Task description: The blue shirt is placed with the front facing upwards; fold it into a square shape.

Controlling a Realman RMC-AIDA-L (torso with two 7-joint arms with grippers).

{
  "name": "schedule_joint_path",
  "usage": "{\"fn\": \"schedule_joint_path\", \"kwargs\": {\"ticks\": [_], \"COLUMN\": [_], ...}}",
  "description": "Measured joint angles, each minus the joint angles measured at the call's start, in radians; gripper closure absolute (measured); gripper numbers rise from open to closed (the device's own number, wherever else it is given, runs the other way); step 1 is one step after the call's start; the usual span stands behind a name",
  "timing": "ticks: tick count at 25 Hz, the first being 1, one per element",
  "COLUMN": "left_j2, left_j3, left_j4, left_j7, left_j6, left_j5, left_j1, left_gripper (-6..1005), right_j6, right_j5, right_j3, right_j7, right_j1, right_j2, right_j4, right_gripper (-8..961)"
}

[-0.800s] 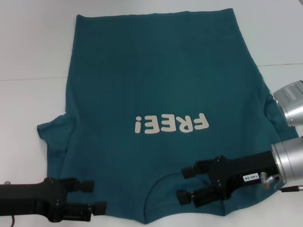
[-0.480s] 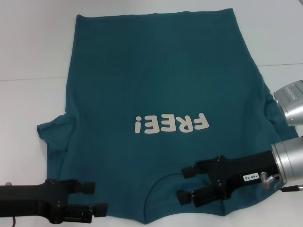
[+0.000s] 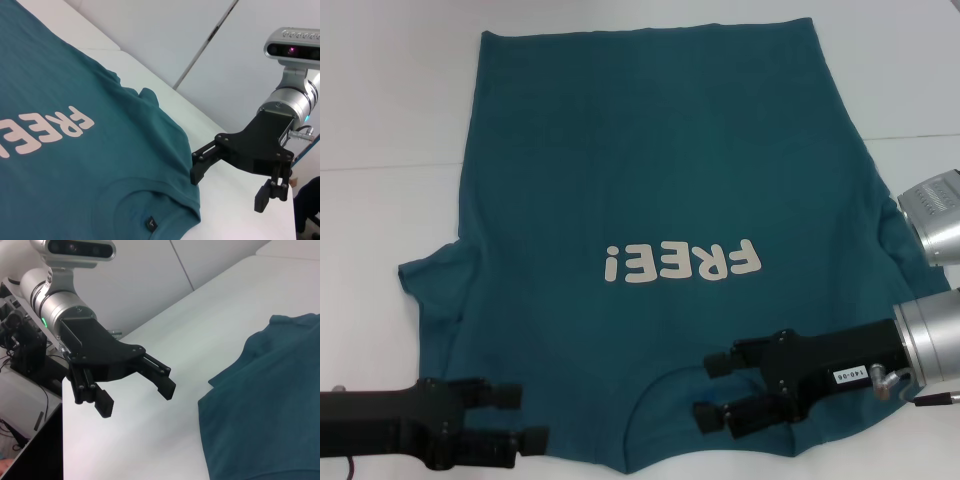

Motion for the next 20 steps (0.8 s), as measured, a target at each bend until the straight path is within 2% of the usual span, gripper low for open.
{"fn": "schedule_joint_path", "kwargs": {"ticks": [5, 13, 17, 20], "left_j2": [0.015, 0.067, 0.083, 0.087], "left_j3": [-0.053, -0.241, -0.303, -0.32], "left_j4": [0.0, -0.043, -0.101, -0.136], "left_j7": [-0.153, -0.554, -0.647, -0.674], "left_j6": [-0.028, -0.156, -0.226, -0.273], "left_j5": [-0.002, 0.003, 0.006, 0.006], "left_j1": [-0.013, -0.032, -0.032, -0.035], "left_gripper": [102, 114, 120, 125], "right_j6": [0.025, 0.175, 0.26, 0.309], "right_j5": [0.001, 0.002, 0.002, 0.002], "right_j3": [0.024, 0.081, 0.088, 0.089], "right_j7": [0.126, 0.518, 0.627, 0.694], "right_j1": [0.013, 0.081, 0.115, 0.14], "right_j2": [-0.005, -0.061, -0.076, -0.088], "right_j4": [-0.009, -0.012, -0.012, -0.012], "right_gripper": [10, 10, 10, 10]}}
